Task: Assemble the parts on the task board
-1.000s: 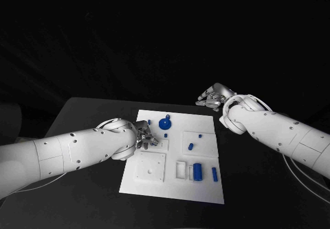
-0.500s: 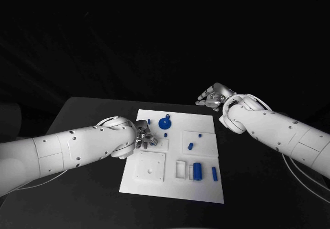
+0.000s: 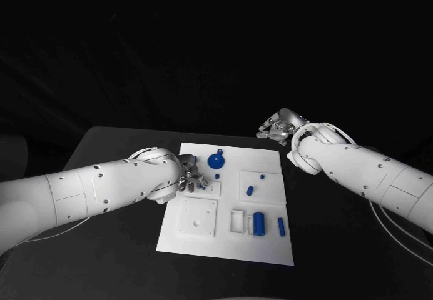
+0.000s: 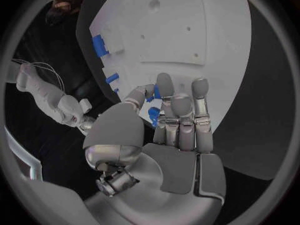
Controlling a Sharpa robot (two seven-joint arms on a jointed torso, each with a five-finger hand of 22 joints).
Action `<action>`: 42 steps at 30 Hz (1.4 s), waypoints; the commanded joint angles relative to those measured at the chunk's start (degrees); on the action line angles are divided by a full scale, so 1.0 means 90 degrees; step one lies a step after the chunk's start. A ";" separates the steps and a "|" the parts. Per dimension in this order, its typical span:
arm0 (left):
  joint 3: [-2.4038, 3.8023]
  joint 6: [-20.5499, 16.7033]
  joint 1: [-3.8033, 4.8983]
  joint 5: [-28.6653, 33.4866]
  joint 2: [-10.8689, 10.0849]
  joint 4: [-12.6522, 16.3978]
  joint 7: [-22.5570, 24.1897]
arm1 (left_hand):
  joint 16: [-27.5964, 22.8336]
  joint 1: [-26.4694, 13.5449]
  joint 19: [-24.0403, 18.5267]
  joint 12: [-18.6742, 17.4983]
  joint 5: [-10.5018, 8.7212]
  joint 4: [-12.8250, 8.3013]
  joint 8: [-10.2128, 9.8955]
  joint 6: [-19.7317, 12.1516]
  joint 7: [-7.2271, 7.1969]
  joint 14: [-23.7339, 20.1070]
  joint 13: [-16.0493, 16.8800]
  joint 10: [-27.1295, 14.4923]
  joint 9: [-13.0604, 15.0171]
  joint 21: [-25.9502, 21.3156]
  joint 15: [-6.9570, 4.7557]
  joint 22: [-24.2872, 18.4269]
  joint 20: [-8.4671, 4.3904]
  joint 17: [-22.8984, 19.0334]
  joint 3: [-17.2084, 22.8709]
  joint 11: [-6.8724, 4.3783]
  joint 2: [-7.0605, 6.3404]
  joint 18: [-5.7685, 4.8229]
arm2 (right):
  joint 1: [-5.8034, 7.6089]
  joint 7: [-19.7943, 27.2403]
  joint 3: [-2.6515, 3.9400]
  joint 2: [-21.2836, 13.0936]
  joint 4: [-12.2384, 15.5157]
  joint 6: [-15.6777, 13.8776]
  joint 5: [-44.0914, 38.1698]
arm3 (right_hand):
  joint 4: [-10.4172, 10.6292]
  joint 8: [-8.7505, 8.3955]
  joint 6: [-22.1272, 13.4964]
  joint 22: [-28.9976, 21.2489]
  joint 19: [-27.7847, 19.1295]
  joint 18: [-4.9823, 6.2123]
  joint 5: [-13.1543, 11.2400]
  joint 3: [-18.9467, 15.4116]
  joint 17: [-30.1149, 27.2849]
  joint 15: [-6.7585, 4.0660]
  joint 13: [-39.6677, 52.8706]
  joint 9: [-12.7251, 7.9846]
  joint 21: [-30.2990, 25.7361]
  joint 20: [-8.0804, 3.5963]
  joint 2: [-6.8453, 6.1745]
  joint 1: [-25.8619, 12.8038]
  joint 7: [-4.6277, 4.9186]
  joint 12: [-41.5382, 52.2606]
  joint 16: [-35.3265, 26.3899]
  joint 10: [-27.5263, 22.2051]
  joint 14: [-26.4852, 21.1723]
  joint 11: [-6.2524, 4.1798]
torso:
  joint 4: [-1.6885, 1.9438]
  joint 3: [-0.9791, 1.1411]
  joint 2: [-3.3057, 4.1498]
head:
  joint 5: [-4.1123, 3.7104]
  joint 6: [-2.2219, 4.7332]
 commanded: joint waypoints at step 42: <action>-0.0003 0.0503 0.0016 0.0015 0.0146 -0.0253 -0.0083 | 0.0063 0.0054 -0.0017 0.0015 0.0013 -0.0650 0.0022 0.0685 -0.0499 -0.0022 0.0027 0.0239 0.0112 0.0075 -0.0038 0.0125 0.0012 -0.0020 0.0617 -0.0102 0.0083 -0.0045 | -0.0001 0.0008 0.0003 0.0033 -0.0032 0.0096 -0.0006 | -0.0043 -0.0017 0.0012 0.0539 0.0362 -0.0010 0.0014 -0.0009 0.0012 0.0006 -0.0008 -0.0009 -0.0028 0.0031 0.0022 -0.0054 -0.0011 -0.0010 -0.0032 -0.0052 -0.0004 -0.0007 | 0.0008 -0.0006 -0.0005 | -0.0015 -0.0041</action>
